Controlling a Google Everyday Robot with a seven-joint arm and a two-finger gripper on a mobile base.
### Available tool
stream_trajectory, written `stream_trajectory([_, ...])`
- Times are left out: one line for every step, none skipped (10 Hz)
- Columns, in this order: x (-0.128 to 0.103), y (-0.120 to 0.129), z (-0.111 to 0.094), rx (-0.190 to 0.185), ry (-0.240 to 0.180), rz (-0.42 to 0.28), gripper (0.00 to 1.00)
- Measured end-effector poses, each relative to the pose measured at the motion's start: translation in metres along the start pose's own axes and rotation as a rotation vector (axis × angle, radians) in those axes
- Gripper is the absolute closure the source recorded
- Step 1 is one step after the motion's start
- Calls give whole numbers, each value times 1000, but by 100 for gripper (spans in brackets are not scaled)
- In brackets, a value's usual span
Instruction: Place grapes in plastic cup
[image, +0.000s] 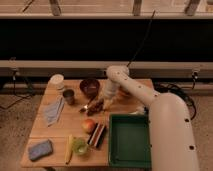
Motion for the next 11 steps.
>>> stream_trajectory([-2, 4, -2, -6, -2, -4, 95])
stream_trajectory([-5, 5, -7, -4, -2, -9, 99])
stream_trajectory([-11, 7, -19, 4, -2, -21, 100])
stream_trajectory([-18, 8, -31, 11, 1, -38, 100])
stream_trajectory([-25, 10, -41, 17, 3, -55, 100])
stream_trajectory([-36, 14, -52, 19, 6, -87, 100])
stream_trajectory([-49, 20, -60, 16, 11, -126, 100])
stream_trajectory([-58, 25, -63, 13, 15, -152, 100])
stream_trajectory([-68, 33, -62, 4, 23, -181, 100])
stream_trajectory([-81, 44, -59, -11, 41, -223, 100])
stream_trajectory([-95, 55, -56, -27, 58, -261, 100])
